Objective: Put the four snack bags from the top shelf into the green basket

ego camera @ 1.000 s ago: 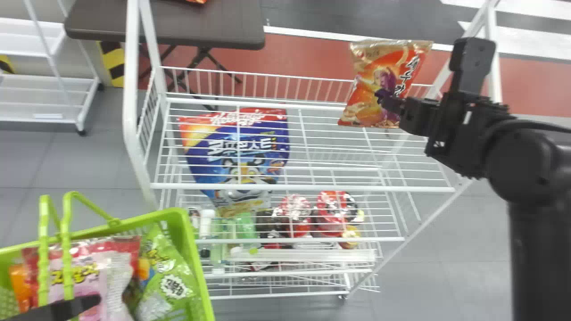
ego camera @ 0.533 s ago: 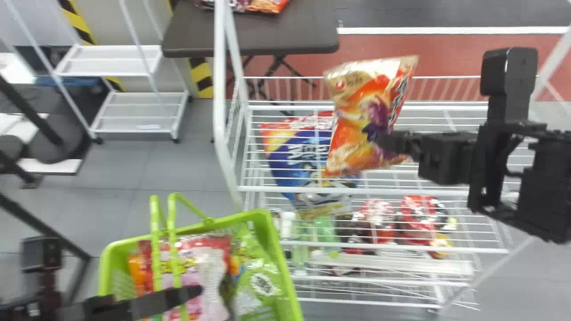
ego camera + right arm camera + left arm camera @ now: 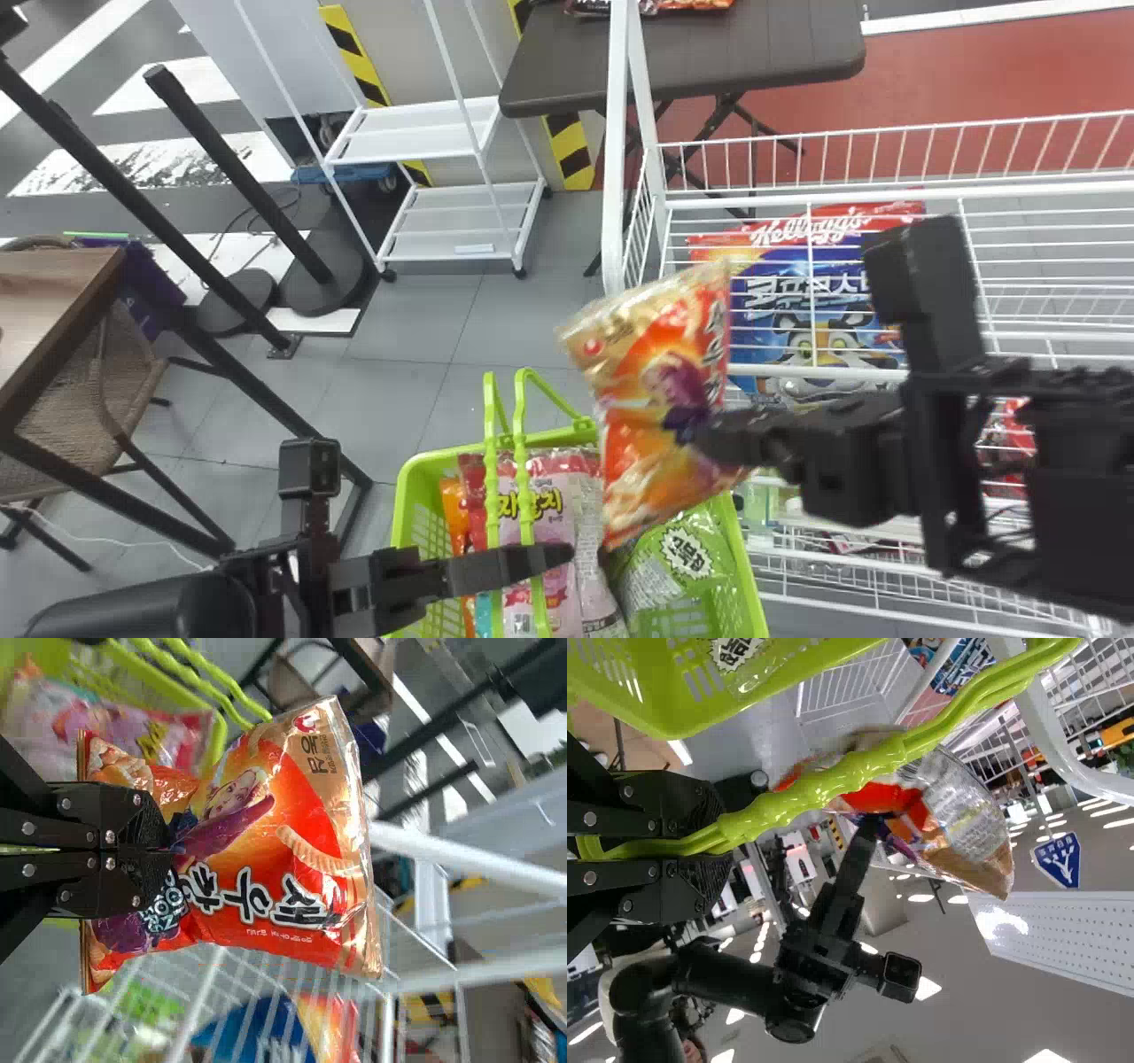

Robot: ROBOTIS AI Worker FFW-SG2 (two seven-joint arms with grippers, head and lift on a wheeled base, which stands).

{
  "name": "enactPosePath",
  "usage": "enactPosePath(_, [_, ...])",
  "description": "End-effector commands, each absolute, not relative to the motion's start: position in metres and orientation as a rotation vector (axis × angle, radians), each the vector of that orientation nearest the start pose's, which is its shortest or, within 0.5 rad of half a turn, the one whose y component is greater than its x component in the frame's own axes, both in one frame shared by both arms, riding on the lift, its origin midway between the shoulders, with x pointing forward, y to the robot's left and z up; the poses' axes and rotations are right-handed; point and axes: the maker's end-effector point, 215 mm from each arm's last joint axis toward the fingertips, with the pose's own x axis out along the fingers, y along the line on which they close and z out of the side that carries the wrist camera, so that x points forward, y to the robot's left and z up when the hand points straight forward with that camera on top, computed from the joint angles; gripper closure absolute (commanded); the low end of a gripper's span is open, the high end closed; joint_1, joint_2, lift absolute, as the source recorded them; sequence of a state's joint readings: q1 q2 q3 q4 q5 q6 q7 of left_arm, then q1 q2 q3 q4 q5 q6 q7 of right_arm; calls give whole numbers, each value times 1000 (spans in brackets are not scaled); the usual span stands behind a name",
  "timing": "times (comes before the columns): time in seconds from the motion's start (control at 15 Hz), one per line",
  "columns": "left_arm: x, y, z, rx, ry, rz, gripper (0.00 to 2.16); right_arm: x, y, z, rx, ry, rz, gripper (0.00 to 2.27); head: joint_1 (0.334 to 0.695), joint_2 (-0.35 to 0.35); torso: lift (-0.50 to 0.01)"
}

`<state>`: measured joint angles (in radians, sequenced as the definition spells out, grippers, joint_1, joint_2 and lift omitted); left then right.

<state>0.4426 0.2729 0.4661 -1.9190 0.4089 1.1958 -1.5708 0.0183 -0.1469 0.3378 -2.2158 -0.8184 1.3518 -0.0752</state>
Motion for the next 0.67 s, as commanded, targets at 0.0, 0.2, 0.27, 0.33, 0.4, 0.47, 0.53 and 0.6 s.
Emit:
enactPosePath(0.0, [249,230,-380,-991,719,-1104,2148,322,87,-388,242,937,952,2253,695,350,0])
enactPosePath(0.2, [250,229,-377,-997,709,-1111,2148,307,99,-416,268,1020,956,2253,695,350,0])
enactPosePath(0.27, [250,229,-377,-996,709,-1112,2148,305,101,-427,272,1048,953,2253,695,350,0])
enactPosePath(0.33, [251,229,-377,-995,708,-1114,2148,302,104,-439,270,1083,953,2253,695,350,0])
enactPosePath(0.4, [251,229,-376,-994,707,-1114,2148,301,107,-449,266,1110,954,2253,695,350,0])
enactPosePath(0.47, [251,229,-376,-994,707,-1114,2148,303,110,-455,274,1131,947,2253,695,350,0])
enactPosePath(0.53, [252,229,-376,-993,706,-1115,2148,306,109,-461,266,1147,937,2250,695,350,0])
enactPosePath(0.6, [252,229,-376,-993,706,-1115,2148,307,105,-464,245,1168,931,2165,695,350,0])
